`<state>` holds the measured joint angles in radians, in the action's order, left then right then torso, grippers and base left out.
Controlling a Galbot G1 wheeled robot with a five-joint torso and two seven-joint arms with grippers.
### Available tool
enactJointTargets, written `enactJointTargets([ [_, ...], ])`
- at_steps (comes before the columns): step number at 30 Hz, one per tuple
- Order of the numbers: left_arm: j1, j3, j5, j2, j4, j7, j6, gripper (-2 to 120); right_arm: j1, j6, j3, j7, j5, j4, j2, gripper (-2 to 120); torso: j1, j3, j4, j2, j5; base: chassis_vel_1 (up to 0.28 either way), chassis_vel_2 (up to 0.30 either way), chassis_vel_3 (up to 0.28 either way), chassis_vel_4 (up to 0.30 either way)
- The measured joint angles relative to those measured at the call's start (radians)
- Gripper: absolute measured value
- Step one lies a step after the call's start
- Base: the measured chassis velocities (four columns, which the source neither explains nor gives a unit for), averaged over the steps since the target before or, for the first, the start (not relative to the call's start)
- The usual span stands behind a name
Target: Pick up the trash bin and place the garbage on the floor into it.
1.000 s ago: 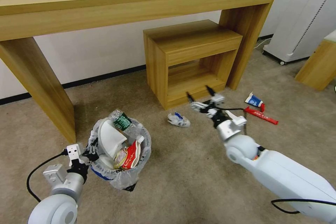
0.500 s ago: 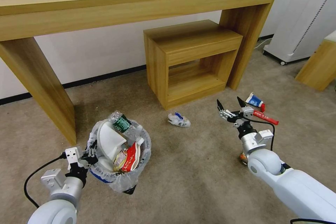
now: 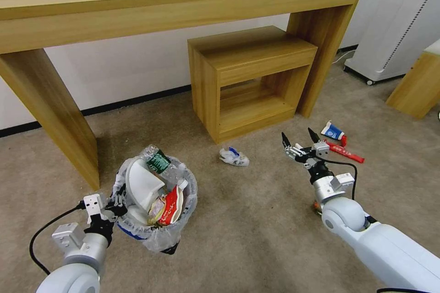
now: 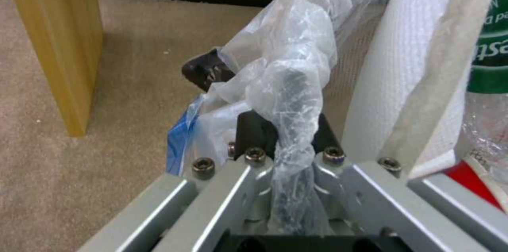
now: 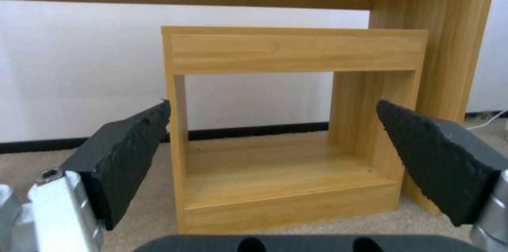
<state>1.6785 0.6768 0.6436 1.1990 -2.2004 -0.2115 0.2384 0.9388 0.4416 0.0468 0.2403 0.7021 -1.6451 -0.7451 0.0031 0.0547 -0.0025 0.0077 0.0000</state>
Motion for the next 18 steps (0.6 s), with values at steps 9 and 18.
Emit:
enactJointTargets([
  [9,-0.001,0.001,-0.001,0.003,0.001,0.000,-0.001,3,-0.007,0.001,0.006,-0.010,-0.022,0.023,-0.010,97,0.000,0.000,0.0000,0.000,0.0000,0.000,0.000,0.000,0.000],
  [18,-0.005,0.001,-0.001,0.003,0.008,0.001,-0.003,3,-0.018,0.000,0.019,-0.012,-0.023,0.031,-0.015,94,0.000,0.000,0.0000,0.000,-0.0001,-0.025,0.037,0.037,-0.037],
])
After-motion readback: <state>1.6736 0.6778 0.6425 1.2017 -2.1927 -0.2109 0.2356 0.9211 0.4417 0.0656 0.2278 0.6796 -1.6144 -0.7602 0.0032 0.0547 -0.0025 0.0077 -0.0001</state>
